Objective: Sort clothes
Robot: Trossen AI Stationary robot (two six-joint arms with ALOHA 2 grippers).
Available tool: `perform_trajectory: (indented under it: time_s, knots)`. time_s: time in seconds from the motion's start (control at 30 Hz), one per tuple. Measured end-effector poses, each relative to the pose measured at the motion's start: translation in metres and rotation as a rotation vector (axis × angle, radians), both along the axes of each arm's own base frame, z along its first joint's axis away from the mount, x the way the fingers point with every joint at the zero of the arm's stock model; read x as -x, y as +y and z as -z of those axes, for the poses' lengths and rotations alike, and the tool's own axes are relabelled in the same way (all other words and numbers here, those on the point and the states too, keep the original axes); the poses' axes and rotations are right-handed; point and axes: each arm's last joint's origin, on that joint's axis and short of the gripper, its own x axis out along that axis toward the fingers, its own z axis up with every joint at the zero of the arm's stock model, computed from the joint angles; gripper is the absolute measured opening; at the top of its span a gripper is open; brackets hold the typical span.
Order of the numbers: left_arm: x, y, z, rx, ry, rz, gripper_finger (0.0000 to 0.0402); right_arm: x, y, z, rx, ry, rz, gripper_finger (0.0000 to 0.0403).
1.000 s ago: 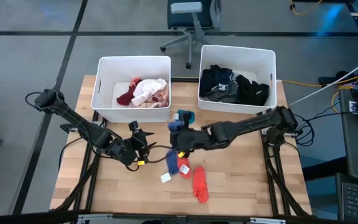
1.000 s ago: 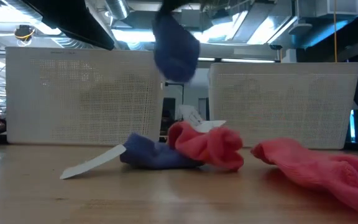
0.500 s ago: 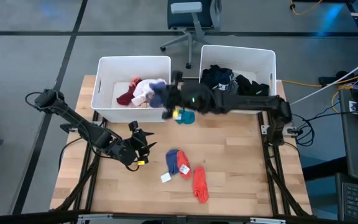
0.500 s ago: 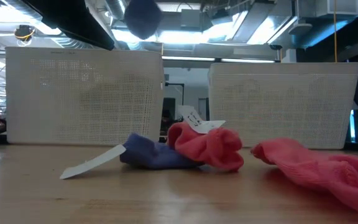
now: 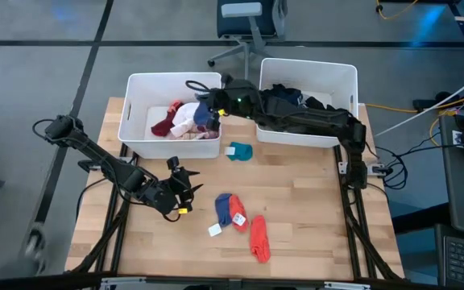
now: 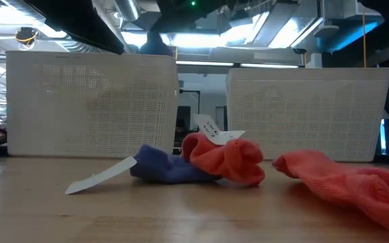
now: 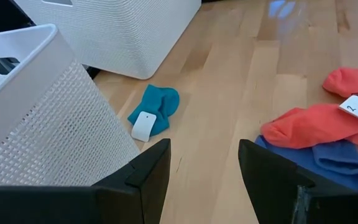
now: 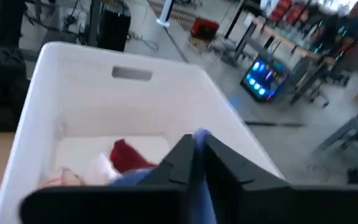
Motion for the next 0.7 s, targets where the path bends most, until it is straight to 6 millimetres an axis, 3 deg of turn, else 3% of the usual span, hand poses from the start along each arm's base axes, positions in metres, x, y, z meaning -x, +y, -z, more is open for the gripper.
perform_trajectory:
  time_s: [0.23,0.4,0.6,0.7]
  knots:
    - [0.0,0.0,0.0,-0.001,0.0,0.001,0.018,-0.001,0.003,0.006,-0.08,0.024,0.007,0.015]
    - [0.0,0.0,0.0,0.001,-0.001,0.001,0.018,0.004,0.014,-0.011,-0.134,0.081,0.011,0.0223]
    - [0.0,0.0,0.0,0.001,-0.001,0.001,0.018,0.017,0.052,-0.028,-0.163,0.268,-0.057,0.0249]
    - [0.0,0.0,0.0,0.001,0.0,0.0,0.018,0.022,0.076,-0.026,-0.172,0.371,-0.102,0.0249]
